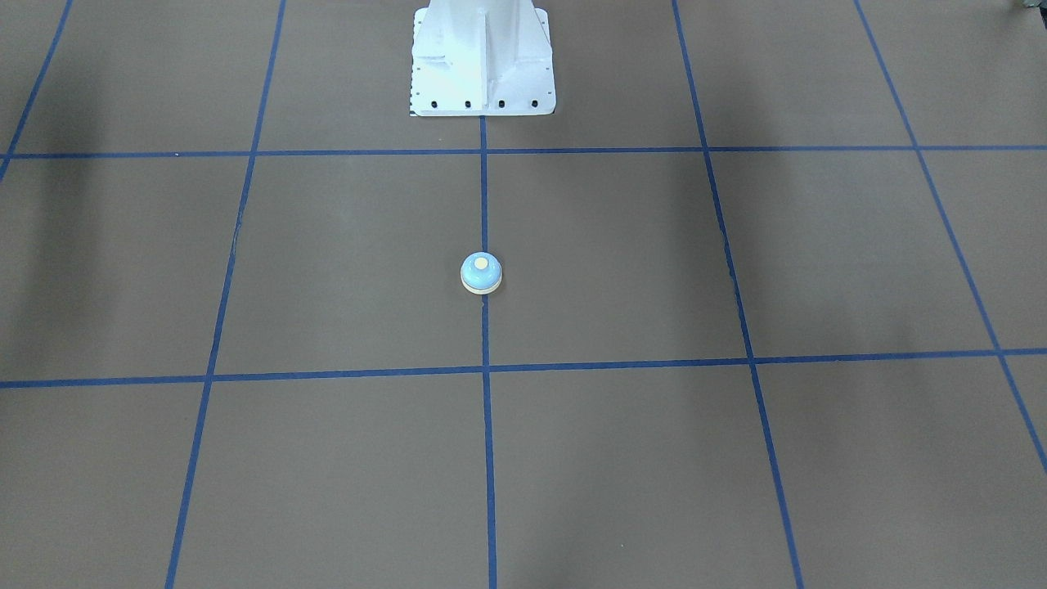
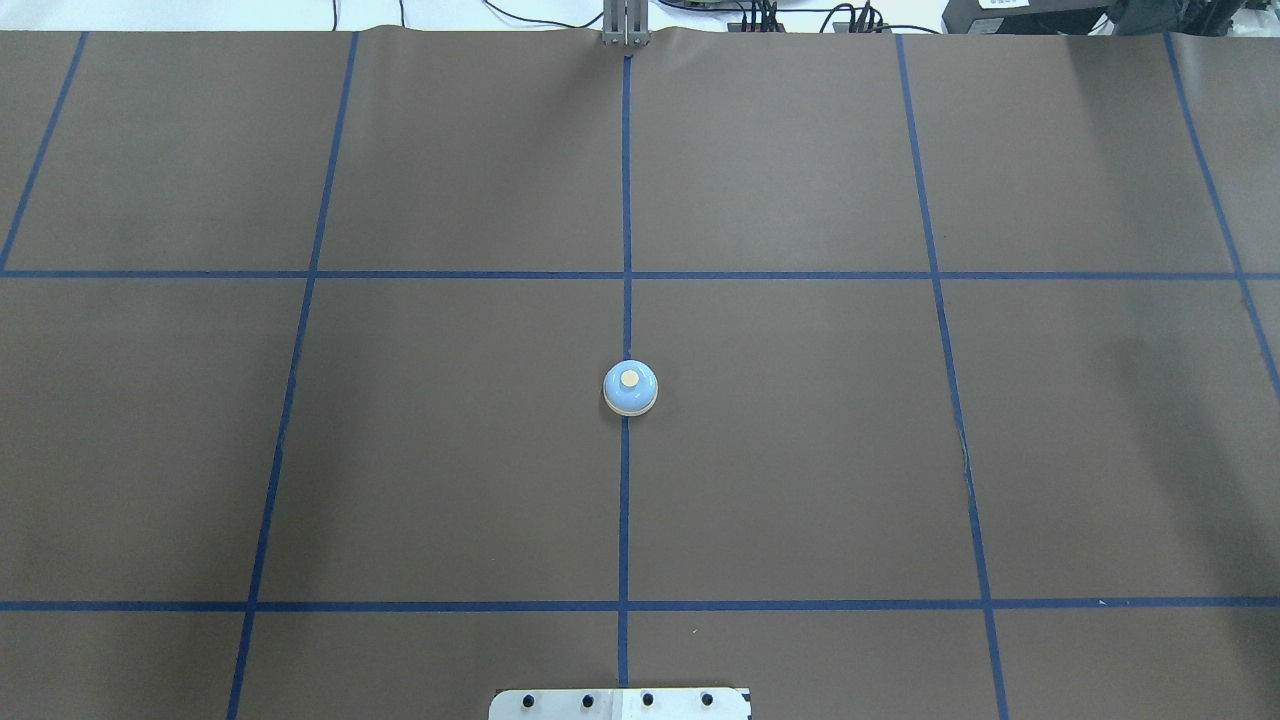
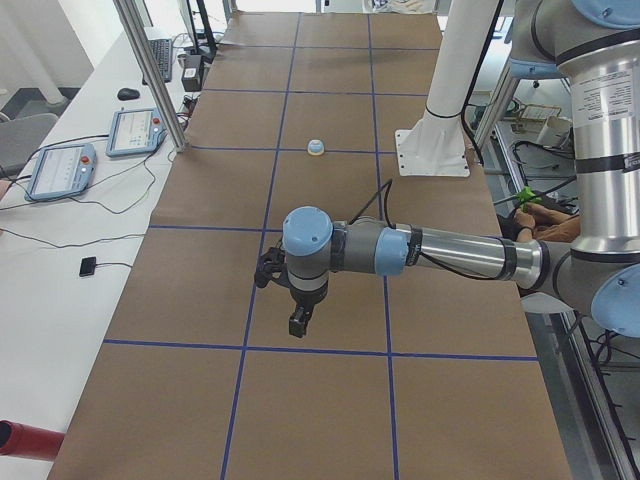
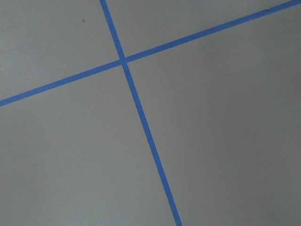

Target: Place and press bell with both arms

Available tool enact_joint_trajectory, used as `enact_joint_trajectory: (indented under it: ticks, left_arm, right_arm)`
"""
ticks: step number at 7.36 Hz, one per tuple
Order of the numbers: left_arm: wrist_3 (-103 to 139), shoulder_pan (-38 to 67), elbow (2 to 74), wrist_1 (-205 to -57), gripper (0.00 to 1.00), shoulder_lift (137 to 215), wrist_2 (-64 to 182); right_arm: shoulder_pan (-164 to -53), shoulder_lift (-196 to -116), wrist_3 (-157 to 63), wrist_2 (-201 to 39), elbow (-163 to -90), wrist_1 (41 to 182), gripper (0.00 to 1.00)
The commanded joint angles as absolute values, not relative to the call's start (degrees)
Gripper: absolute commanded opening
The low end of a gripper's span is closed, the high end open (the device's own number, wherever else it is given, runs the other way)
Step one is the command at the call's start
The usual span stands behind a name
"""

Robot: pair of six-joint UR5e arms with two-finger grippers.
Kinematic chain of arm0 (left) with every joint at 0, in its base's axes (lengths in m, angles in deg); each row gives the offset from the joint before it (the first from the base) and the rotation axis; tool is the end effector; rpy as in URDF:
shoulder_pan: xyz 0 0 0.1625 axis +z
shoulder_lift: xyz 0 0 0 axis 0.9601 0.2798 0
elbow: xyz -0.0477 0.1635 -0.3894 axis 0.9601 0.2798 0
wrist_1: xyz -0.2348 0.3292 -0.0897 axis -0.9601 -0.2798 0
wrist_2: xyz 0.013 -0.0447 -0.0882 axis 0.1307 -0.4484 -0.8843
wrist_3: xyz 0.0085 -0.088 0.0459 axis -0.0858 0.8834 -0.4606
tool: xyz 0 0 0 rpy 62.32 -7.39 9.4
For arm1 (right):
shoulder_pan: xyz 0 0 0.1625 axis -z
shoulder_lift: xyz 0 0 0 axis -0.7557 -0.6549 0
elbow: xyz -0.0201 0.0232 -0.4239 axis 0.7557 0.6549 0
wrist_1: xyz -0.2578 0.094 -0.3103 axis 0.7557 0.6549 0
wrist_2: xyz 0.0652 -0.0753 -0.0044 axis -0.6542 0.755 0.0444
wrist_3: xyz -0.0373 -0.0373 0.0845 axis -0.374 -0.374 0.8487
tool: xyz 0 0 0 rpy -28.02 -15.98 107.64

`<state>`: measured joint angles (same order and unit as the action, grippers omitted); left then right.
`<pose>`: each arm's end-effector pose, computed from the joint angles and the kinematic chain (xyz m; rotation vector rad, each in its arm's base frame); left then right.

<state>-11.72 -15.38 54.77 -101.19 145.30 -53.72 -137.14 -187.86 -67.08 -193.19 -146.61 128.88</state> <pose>-0.0577 -0.4124 0.5982 0.1522 0.7615 0.2872 0.0490 -0.4063 0.5601 0.1328 -0.7836 -0.1424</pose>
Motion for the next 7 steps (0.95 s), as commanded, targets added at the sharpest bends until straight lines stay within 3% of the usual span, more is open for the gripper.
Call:
enact_joint_trajectory:
  ticks: [1,7]
  left_arm:
    - [-11.5,-15.8,55.0,-101.1,0.99,143.8,-54.0]
    - [-11.2,-16.1,56.5,-101.3,0.99,141.8,-53.6]
  right_arm:
    - [-138.3,-189.0,-70.4,-193.4,-145.4,128.5,1.0]
    - [-138.2,-188.6,-70.4,-192.8,-144.9,128.4,1.0]
